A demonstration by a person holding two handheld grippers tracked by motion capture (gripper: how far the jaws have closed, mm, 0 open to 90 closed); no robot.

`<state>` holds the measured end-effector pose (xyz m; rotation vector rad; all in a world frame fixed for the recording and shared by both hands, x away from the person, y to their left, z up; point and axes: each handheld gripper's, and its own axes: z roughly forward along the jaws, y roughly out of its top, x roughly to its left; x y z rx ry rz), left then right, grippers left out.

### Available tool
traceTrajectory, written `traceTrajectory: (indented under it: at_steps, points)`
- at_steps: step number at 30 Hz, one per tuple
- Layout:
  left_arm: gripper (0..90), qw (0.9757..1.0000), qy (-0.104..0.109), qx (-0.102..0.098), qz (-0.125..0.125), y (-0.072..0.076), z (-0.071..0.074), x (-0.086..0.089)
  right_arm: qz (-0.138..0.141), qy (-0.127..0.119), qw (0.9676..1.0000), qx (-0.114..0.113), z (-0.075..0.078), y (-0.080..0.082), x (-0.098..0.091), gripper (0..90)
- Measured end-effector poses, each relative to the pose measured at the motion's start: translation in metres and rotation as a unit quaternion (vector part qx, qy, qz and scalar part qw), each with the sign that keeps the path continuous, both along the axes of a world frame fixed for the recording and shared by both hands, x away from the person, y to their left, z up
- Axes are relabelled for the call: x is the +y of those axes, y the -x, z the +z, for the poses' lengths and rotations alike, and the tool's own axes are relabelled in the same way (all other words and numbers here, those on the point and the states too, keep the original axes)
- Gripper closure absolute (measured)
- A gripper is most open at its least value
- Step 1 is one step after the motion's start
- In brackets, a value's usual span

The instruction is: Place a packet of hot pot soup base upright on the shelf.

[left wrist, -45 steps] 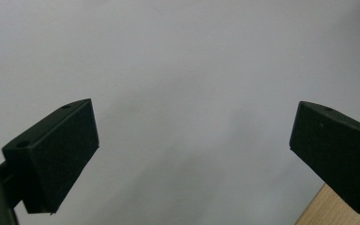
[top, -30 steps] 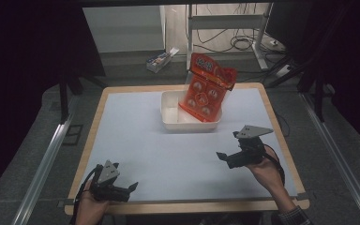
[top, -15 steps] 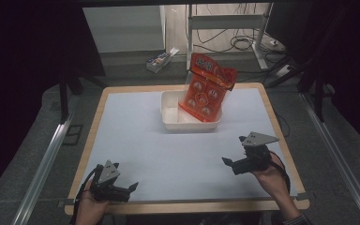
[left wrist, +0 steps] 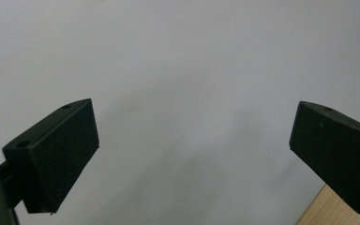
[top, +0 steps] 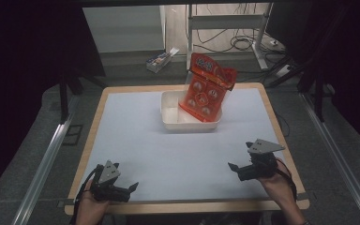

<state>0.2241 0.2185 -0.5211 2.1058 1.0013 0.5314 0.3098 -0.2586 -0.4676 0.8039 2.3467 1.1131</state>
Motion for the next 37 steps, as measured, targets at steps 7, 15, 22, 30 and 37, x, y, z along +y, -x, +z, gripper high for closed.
traceTrajectory:
  at_steps: [7, 15, 22, 30, 37]
  points:
    - [1.5, 1.0, -0.001, 0.0, -0.001, 0.0, 0.0, 0.0, -0.016, 0.004, 0.9999, -0.001, -0.005, 0.006, -0.013, 0.0]
    - [1.5, 1.0, -0.006, -0.002, -0.002, 0.0, -0.001, -0.001, -0.04, 0.01, 0.9991, 0.008, -0.013, 0.009, -0.029, 0.0]
    - [1.4, 0.9999, -0.01, -0.002, -0.002, 0.0, -0.001, -0.002, -0.056, 0.018, 0.998, 0.021, -0.022, 0.011, -0.04, 0.0]
    - [1.4, 0.9999, -0.014, -0.002, -0.004, 0.0, -0.002, -0.002, -0.071, 0.028, 0.9961, 0.045, -0.029, 0.009, -0.046, 0.0]
    - [1.4, 0.9999, -0.017, -0.001, -0.005, -0.001, -0.002, -0.003, -0.073, 0.036, 0.9951, 0.056, -0.033, 0.007, -0.046, 0.0]
